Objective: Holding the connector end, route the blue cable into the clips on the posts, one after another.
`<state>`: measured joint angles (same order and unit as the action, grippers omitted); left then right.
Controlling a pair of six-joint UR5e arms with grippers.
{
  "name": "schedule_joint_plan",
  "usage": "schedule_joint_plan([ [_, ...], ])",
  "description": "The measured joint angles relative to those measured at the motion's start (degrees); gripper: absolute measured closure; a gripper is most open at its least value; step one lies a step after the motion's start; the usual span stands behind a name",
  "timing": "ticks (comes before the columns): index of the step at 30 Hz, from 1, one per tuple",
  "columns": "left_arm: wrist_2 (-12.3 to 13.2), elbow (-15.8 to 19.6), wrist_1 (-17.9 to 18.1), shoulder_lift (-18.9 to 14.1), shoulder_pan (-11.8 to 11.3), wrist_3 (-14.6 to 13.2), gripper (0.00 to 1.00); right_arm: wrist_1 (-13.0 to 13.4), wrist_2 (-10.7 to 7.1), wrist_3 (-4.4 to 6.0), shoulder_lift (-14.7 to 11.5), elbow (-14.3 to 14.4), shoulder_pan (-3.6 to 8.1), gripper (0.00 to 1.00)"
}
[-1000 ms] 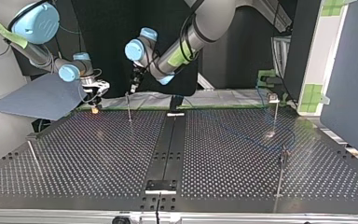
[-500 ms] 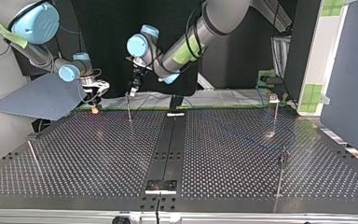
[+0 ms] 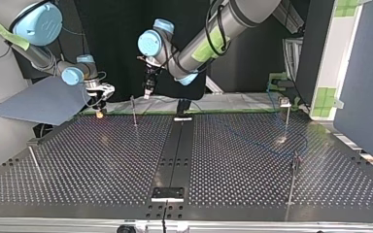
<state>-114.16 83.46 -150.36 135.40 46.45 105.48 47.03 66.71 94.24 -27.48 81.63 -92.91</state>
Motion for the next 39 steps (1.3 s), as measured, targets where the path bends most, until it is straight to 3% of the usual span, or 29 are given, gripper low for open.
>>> schedule_joint_plan([
  [5,0.1,2.9,-0.8,-2.9,0.0,-1.5,0.0,0.0,-0.01,0.0,0.0,0.0,-0.08,1.0],
  [17,1.3,9.2,2.2,-9.2,0.3,0.1,0.0,0.0,-0.02,-0.06,0.0,0.0,-0.2,1.0],
  [24,-0.8,13.5,1.0,-13.5,0.5,0.8,0.0,0.1,0.0,-0.14,0.0,0.0,-0.21,1.0],
  [31,-1.9,17.6,3.8,-17.6,-0.3,3.6,0.0,0.0,0.25,-0.28,0.0,0.0,-0.21,1.0],
  [39,-2.2,22.4,4.7,-22.4,-0.4,4.1,0.0,-1.8,1.62,-2.26,0.0,0.0,0.23,1.0],
])
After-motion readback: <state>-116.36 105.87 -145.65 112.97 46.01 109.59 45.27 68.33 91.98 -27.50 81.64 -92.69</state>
